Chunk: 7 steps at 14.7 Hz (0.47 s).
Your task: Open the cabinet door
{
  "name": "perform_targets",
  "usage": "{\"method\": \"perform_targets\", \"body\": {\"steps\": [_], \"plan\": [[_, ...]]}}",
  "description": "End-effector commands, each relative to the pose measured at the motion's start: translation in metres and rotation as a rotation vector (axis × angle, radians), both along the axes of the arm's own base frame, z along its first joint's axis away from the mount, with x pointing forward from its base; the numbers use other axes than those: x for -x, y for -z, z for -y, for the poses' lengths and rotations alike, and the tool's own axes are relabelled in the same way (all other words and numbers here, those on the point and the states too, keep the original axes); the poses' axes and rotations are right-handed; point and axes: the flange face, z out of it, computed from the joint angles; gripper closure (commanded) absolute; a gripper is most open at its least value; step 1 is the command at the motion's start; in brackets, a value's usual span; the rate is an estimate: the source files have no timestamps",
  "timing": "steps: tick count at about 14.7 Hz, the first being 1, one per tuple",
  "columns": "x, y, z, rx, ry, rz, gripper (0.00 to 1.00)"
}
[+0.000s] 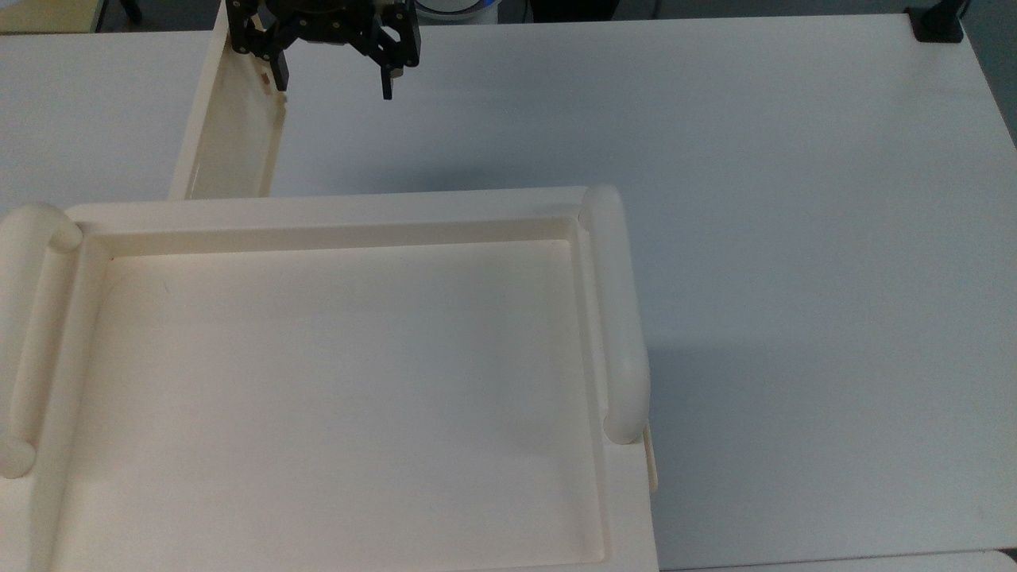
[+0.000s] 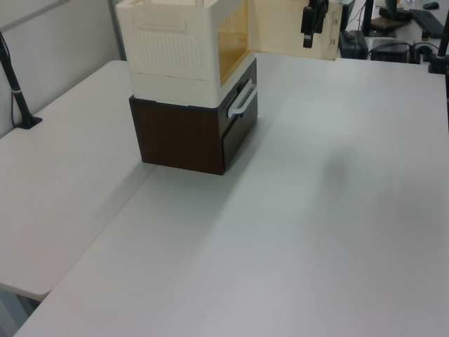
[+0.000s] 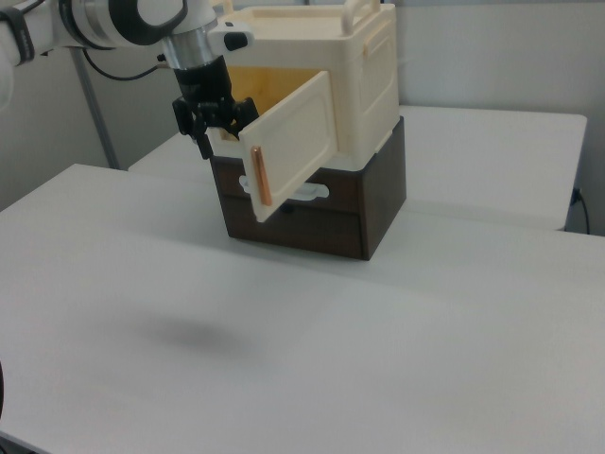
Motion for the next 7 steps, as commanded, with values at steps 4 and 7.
{"method": "perform_targets", "body": {"steps": [4,7], "plan": [[0.037,0.002,0.001,-0.047,0.005,-0.061,0.00],[0.036,0.003,-0.009,-0.071,0.047,-0.061,0.00]]}}
